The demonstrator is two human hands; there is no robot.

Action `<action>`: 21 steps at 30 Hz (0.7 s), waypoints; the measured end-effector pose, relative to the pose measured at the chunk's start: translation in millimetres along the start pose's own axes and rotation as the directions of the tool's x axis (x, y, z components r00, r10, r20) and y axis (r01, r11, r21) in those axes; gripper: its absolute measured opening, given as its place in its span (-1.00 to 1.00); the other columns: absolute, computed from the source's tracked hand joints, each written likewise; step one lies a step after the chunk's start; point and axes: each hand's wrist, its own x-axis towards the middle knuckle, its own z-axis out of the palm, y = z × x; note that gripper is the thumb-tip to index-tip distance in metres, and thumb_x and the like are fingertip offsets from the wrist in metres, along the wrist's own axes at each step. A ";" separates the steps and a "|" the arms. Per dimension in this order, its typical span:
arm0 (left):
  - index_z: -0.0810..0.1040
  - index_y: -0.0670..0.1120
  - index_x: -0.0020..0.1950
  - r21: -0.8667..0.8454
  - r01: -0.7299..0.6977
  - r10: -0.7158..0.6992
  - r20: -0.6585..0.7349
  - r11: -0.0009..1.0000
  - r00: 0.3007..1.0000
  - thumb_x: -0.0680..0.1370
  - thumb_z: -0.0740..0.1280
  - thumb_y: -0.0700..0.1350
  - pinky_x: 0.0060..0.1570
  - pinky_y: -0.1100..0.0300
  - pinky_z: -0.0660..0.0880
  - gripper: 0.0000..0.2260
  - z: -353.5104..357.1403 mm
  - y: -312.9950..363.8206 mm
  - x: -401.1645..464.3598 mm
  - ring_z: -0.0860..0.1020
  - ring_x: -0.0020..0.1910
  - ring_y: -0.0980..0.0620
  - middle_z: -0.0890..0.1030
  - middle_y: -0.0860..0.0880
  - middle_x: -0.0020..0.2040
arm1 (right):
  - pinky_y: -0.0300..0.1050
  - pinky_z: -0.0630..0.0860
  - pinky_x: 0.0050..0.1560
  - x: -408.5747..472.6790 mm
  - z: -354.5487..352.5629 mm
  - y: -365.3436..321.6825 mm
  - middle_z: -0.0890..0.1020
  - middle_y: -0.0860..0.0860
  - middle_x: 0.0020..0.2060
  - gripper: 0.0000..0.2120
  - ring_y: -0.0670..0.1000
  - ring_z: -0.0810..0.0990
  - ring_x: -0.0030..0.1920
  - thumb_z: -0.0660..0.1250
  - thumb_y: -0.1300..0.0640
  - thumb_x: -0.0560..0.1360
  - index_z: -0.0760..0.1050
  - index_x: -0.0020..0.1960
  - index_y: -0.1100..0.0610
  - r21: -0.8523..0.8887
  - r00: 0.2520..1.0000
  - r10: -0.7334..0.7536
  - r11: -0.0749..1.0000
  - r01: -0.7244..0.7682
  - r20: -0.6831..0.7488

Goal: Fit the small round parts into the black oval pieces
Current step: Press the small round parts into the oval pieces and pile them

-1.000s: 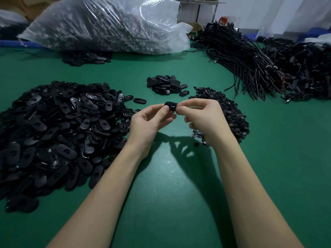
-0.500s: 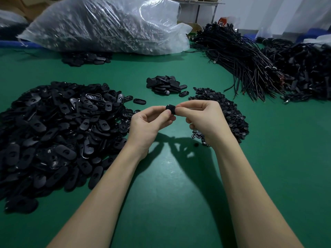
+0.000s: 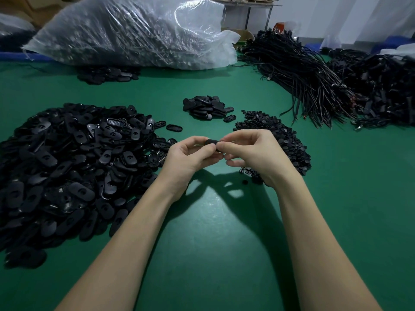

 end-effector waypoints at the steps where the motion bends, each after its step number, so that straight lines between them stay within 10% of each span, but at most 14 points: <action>1: 0.63 -0.17 0.01 0.005 0.009 -0.009 0.010 1.000 1.000 0.57 0.39 -0.29 -0.02 0.22 0.61 -0.94 0.3 0.3 -0.8 0.72 -0.06 -0.11 0.73 -0.20 -0.06 | -0.21 0.66 -0.19 -0.2 -0.6 -0.3 0.72 0.04 -0.31 -0.87 -0.08 0.68 -0.30 0.56 0.25 0.46 0.70 -0.02 0.26 -0.016 1.000 -0.012 1.000 0.012 0.006; 21: 0.63 -0.17 -0.03 0.324 -0.056 0.068 -0.026 0.944 0.997 0.57 0.41 -0.30 -0.01 0.16 0.63 -0.95 -5.7 -6.4 3.7 0.71 -0.13 -0.01 0.72 -0.16 -0.12 | -0.25 0.65 -0.27 6.2 17.4 4.4 0.70 -0.04 -0.38 -0.93 -0.12 0.71 -0.38 0.53 0.19 0.41 0.65 -0.18 0.09 -0.406 0.982 -0.153 0.909 0.096 -0.109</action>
